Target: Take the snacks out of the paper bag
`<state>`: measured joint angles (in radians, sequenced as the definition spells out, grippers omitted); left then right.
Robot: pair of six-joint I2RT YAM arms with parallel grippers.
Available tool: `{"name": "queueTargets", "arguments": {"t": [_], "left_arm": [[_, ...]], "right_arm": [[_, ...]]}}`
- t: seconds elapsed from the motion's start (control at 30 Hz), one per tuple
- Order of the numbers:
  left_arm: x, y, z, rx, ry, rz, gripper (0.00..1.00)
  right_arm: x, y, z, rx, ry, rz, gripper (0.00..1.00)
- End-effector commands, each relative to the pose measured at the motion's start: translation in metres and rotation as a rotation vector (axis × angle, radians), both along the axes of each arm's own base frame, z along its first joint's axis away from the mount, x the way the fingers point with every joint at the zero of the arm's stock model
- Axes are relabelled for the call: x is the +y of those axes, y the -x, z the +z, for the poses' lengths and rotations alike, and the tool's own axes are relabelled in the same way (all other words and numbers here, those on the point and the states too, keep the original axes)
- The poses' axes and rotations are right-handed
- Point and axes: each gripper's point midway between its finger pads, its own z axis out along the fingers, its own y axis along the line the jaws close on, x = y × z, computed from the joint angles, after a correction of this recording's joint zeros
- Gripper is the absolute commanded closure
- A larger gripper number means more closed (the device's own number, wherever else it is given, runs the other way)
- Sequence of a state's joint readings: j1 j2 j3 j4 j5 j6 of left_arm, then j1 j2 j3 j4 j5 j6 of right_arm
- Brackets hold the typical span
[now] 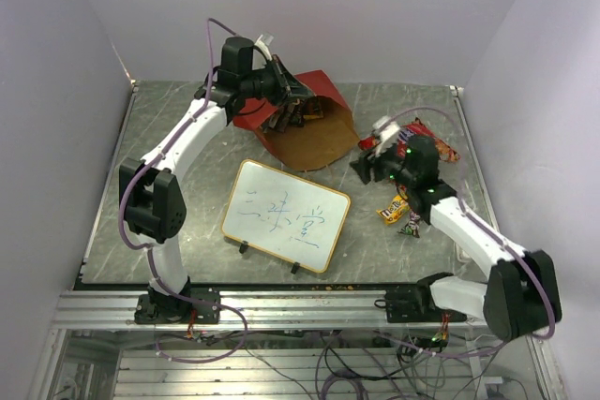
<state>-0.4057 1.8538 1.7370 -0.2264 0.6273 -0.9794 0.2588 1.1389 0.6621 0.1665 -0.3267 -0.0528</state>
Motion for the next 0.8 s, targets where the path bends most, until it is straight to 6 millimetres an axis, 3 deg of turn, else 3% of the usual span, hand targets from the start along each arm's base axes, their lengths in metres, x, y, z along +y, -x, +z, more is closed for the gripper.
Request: {"name": "queueTargets", "arguments": {"t": [0.0,0.23,0.4,0.77], "left_arm": [[-0.006,0.001,0.009,-0.016,0.000,-0.008,0.93],[-0.004,0.001,0.012,-0.016,-0.026,-0.004,0.93],[-0.006,-0.003,0.014,-0.014,-0.009,0.008,0.93],[-0.016,-0.015,0.020,-0.020,0.014,-0.005,0.93]], "right_arm": [[0.065,0.004,0.009,-0.397,0.378,0.495,0.39],[0.097,-0.053,0.012,-0.555,0.515,0.548,0.39],[0.115,-0.079,-0.014,-0.605,0.700,0.667,0.51],[0.120,-0.143,-0.063,-0.568,0.937,0.596,0.43]]}}
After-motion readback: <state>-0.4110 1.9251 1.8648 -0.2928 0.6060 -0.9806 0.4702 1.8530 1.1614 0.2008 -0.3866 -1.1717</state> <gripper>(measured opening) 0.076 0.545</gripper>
